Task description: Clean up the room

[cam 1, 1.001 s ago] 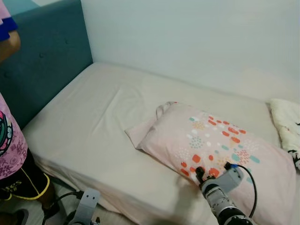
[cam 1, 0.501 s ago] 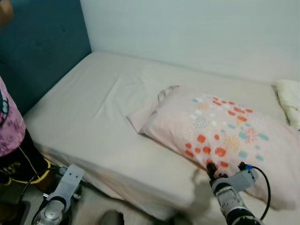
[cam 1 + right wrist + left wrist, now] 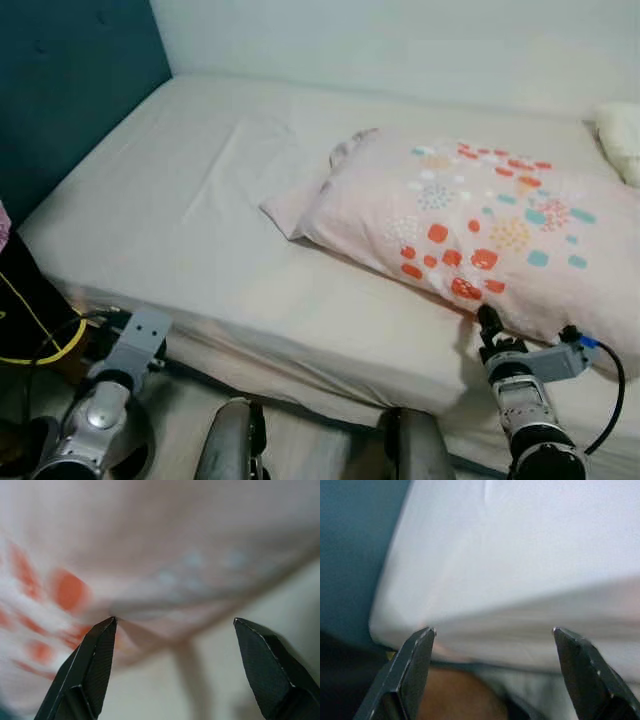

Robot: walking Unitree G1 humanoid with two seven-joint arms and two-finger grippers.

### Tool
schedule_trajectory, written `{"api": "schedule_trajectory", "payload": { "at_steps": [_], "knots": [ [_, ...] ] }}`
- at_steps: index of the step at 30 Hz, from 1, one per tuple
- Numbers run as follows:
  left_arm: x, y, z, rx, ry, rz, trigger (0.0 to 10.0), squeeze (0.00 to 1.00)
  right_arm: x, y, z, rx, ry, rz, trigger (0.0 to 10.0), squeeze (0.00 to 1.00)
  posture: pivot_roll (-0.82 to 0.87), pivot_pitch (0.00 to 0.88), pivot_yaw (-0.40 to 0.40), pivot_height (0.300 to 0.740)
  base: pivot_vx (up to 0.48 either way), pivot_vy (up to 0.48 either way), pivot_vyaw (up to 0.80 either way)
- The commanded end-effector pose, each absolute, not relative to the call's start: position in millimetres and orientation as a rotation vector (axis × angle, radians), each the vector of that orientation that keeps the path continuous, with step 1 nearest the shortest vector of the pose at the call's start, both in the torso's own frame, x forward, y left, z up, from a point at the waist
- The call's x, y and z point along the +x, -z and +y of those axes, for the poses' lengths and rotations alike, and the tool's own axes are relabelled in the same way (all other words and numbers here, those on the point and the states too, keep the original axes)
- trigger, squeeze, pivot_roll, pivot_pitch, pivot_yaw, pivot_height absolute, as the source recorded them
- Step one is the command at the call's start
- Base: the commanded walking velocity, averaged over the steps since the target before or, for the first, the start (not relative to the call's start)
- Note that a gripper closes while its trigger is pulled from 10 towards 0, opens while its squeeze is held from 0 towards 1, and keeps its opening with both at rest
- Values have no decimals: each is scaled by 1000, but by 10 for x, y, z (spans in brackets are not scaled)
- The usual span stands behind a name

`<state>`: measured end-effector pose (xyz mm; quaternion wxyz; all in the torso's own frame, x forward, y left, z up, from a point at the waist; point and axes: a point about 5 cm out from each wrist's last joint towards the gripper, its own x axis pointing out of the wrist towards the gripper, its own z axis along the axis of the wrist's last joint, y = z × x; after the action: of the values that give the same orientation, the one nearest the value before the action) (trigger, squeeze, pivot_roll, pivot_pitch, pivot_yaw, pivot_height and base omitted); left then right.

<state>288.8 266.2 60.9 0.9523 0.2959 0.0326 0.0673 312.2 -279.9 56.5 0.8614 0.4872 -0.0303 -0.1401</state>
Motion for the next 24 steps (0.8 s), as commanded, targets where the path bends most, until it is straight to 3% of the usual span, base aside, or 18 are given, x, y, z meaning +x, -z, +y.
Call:
{"api": "schedule_trajectory", "payload": {
  "at_steps": [1, 8, 15, 24],
  "knots": [
    [2828, -620, 2725, 627, -123, 61, 10000, 0, 3179, -657, -2777, 1059, 231, -127, 10000, 0, 205, 245, 29, 562, 0, 0, 0],
    [2788, -652, 2629, 651, -61, 18, 10000, 0, 3489, -1063, -2467, 1010, -54, -230, 10000, 0, 221, 256, 39, 562, 0, 0, 0],
    [2676, -635, 2587, 672, -6, 18, 10000, 0, 3609, -1181, -2466, 991, 45, -210, 10000, 0, 248, 277, 58, 562, 0, 0, 0],
    [2585, -809, 2785, 721, -19, 10, 10000, 0, 3760, -1549, -2539, 1046, 88, -350, 10000, 0, 314, 309, 80, 562, 0, 0, 0]
  ]
}}
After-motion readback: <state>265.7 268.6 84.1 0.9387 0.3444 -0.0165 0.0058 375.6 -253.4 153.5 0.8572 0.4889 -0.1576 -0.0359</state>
